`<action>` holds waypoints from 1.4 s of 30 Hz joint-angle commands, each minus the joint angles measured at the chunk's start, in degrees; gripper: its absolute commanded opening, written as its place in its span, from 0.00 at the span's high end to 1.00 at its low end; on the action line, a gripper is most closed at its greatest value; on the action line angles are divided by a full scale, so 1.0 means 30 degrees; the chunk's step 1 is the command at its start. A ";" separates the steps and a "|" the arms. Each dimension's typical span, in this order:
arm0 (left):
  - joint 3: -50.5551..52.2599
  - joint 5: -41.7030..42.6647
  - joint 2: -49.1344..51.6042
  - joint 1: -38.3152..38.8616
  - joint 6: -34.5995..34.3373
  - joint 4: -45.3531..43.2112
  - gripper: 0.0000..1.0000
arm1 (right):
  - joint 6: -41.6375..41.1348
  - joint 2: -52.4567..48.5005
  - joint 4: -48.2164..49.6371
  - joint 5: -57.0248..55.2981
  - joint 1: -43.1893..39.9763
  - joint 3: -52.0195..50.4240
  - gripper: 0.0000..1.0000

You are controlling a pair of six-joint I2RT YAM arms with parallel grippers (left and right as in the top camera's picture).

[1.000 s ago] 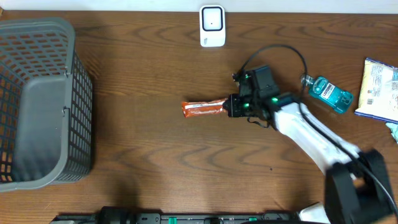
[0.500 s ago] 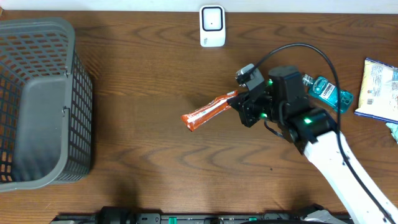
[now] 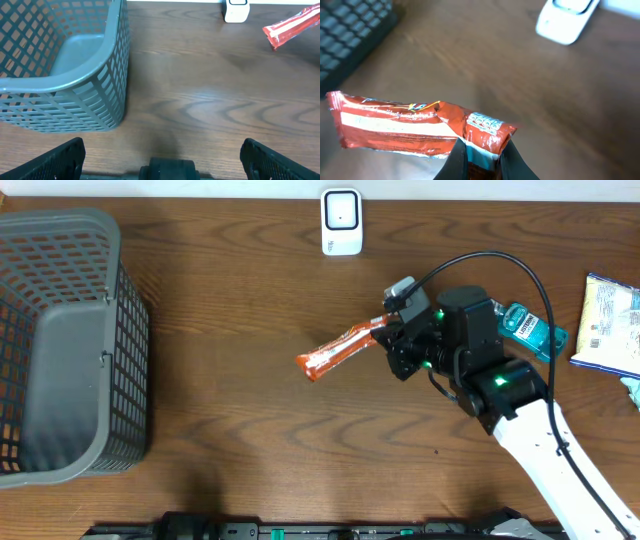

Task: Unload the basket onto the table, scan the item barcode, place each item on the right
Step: 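Lift the snack bar and raise it toward the white scanner, then hold the snack bar barcode in front of the scanner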

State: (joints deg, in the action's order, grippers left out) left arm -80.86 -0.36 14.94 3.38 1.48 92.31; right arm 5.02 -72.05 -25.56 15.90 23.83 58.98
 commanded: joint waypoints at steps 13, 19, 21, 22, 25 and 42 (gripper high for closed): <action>0.0036 -0.0117 0.0073 -0.0102 -0.0015 0.1450 0.01 | 1.2014 -0.4736 1.1912 -1.5562 0.2936 0.0160 0.99; 0.0036 -0.0117 0.0080 -0.0102 -0.0015 0.1450 0.01 | 1.8491 -0.8189 2.0072 -1.8309 0.3111 0.0510 0.99; 0.0036 -0.0117 0.0080 -0.0102 -0.0015 0.1450 0.01 | 1.9846 -0.8990 2.0291 -1.7864 0.3104 0.1173 0.99; 0.0036 -0.0117 0.0080 -0.0102 -0.0015 0.1450 0.01 | 2.0225 -0.9333 2.0291 -1.7733 0.3082 0.1479 0.99; 0.0036 -0.0117 0.0080 -0.0102 -0.0015 0.1450 0.01 | 2.1318 -1.0826 2.0327 -1.7617 0.2936 0.3089 0.99; 0.0036 -0.0117 0.0073 -0.0102 -0.0015 0.1450 0.01 | 2.9179 -2.0218 2.4145 -1.7879 0.2521 1.2815 0.99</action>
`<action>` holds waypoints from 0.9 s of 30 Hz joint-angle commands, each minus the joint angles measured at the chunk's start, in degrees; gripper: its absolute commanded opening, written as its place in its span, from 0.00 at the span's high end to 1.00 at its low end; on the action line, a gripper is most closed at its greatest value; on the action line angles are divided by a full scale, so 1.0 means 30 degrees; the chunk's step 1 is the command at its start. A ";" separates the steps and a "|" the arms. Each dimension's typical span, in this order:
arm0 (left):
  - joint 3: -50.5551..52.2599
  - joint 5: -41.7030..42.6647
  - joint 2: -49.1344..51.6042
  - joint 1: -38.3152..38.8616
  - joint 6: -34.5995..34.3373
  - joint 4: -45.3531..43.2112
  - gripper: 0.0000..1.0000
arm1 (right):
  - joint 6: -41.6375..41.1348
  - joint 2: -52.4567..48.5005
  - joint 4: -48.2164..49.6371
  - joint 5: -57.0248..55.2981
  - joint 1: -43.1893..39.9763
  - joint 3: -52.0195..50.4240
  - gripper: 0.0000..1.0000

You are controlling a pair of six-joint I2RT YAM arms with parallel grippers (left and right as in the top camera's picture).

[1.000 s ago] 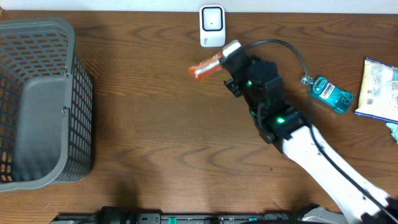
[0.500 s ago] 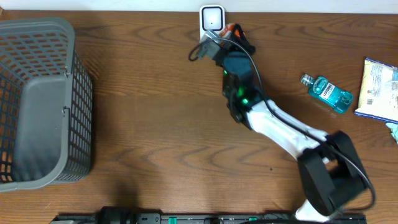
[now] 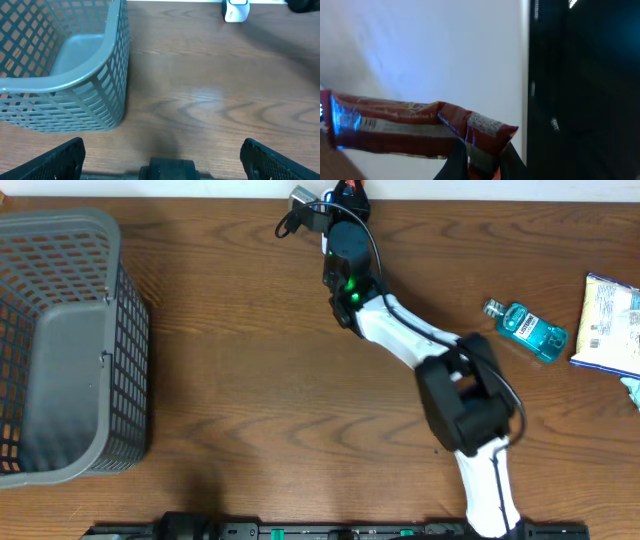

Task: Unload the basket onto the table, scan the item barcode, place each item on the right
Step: 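Hold the snack bar barcode in front of the scanner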

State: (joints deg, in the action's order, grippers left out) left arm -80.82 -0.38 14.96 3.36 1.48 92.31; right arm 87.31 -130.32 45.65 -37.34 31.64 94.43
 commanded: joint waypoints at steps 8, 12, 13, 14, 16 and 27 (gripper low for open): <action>0.0022 -0.0109 0.0073 -0.0095 -0.0015 0.1450 0.01 | 0.1188 -0.2215 -0.0699 0.0568 -0.0160 0.1413 0.99; 0.0022 -0.0109 0.0073 -0.0095 -0.0015 0.1450 0.01 | 0.0736 -0.2958 -0.3308 -0.0044 -0.0051 0.1370 0.99; 0.0022 -0.0109 0.0066 -0.0095 -0.0015 0.1450 0.01 | 0.0597 -0.3024 -0.3781 -0.0022 -0.0029 0.1355 0.99; 0.0022 -0.0109 0.0073 -0.0095 -0.0015 0.1450 0.01 | 0.0080 -0.3111 -0.4743 -0.0022 0.0044 0.1341 0.99; 0.0022 -0.0109 0.0066 -0.0095 -0.0007 0.1450 0.01 | -0.1275 -0.3177 -0.6127 -0.0117 0.0182 0.1341 0.99; 0.0022 -0.0109 0.0073 -0.0095 -0.0015 0.1450 0.01 | -0.4197 -0.3177 -0.7373 0.1668 0.0342 0.1341 0.99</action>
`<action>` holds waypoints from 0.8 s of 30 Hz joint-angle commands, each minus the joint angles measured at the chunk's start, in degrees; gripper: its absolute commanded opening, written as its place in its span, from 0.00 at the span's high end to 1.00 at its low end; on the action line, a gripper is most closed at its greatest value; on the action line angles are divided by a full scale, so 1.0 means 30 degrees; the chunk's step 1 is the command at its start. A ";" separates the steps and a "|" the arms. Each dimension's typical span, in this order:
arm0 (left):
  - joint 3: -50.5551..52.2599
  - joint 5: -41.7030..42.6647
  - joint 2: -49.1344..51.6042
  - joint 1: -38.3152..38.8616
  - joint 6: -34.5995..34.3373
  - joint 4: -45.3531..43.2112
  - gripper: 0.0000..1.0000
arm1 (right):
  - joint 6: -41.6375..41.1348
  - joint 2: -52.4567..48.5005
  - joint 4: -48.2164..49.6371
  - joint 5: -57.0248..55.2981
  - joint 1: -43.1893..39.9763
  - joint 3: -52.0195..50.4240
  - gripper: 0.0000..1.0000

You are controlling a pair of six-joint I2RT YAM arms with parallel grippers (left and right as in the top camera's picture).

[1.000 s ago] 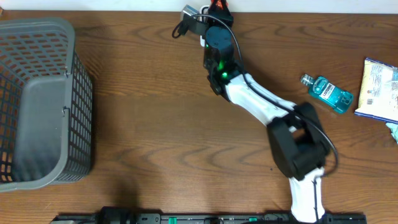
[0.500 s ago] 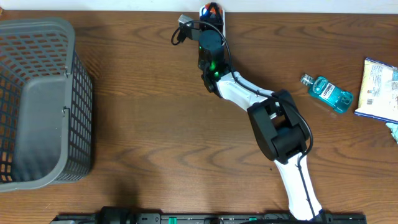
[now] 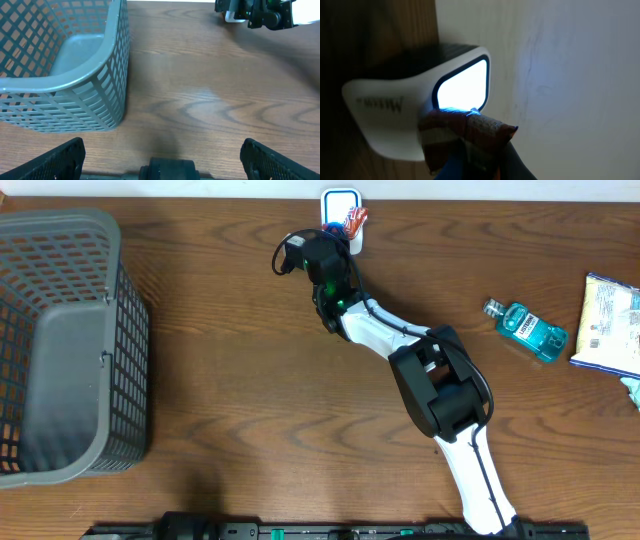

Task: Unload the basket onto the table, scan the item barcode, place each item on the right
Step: 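Hold the snack bar barcode in front of the scanner, then carry the snack bar to the right table edge and release it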

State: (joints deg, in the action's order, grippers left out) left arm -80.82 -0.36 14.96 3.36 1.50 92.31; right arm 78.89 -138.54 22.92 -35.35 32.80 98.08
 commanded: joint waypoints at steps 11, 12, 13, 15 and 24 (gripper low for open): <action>0.0022 -0.0117 0.0073 -0.0095 -0.0022 0.1450 0.01 | -0.2324 -0.0437 0.2878 0.3104 -0.0765 0.0124 0.99; 0.0022 -0.0117 0.0066 -0.0095 -0.0022 0.1450 0.01 | -0.2630 -0.0437 0.2470 0.3126 -0.0903 0.0124 0.99; 0.0022 -0.0117 0.0073 -0.0095 -0.0015 0.1450 0.01 | -0.2900 -0.0437 0.2040 0.3118 -0.1042 0.0124 0.99; 0.0022 -0.0117 0.0073 -0.0095 -0.0022 0.1450 0.01 | -0.3599 -0.0437 0.1093 0.2980 -0.1297 0.0124 0.99; 0.0022 -0.0117 0.0066 -0.0095 -0.0015 0.1450 0.01 | -0.5421 0.0175 0.0415 -0.2725 -0.1341 0.0124 0.99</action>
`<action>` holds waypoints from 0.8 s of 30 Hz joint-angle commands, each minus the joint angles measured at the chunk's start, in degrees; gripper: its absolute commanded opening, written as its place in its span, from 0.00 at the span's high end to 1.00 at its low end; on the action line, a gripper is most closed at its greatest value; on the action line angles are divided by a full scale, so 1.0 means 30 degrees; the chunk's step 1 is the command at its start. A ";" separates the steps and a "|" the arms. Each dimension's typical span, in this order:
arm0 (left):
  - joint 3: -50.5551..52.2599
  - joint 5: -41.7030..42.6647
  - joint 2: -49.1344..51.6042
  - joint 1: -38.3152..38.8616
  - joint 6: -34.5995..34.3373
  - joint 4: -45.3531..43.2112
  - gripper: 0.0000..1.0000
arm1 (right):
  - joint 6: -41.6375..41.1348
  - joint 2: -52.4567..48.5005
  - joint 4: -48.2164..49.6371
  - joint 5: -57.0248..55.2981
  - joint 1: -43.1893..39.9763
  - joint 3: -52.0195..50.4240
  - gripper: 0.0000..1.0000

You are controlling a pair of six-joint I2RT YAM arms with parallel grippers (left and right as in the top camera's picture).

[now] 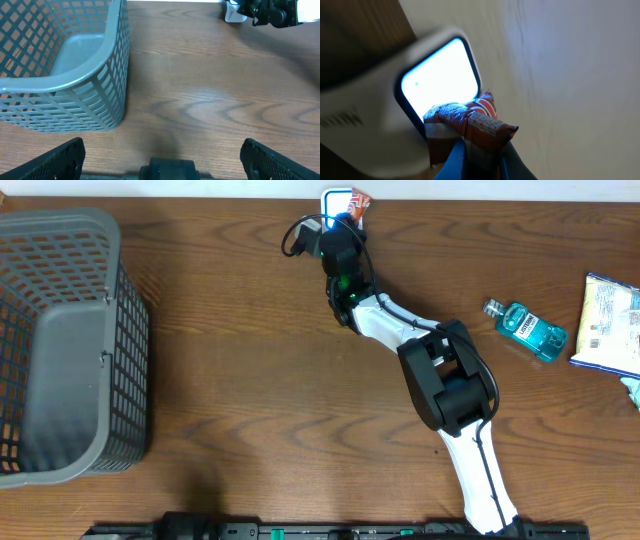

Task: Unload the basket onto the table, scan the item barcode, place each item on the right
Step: 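Carry the snack bar to the right table edge and release it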

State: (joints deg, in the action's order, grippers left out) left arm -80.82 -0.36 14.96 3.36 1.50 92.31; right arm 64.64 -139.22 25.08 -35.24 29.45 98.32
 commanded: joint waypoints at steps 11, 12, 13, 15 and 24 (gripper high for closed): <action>0.0022 -0.0117 0.0073 -0.0095 -0.0022 0.1450 0.01 | -0.5231 0.7016 -0.8408 -0.2455 -0.3475 0.0044 0.99; 0.0022 -0.0117 0.0073 -0.0095 -0.0022 0.1450 0.01 | -0.5683 0.7519 -0.9267 -0.1996 -0.4036 0.0044 0.99; 0.0022 -0.0117 0.0073 -0.0095 -0.0022 0.1450 0.01 | -0.6054 0.7898 -1.0105 -0.1530 -0.4626 0.0044 0.99; 0.0022 -0.0117 0.0073 -0.0095 -0.0022 0.1450 0.01 | -0.6849 0.8364 -1.1679 -0.0816 -0.5974 0.0044 0.99; 0.0022 -0.0117 0.0073 -0.0095 -0.0015 0.1450 0.01 | -1.2466 0.8036 -1.5183 0.2900 -1.1759 -0.0583 0.99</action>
State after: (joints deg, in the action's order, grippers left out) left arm -80.82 -0.38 14.96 3.36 1.50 92.31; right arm 35.75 -113.95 -19.68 -33.67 -2.61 97.91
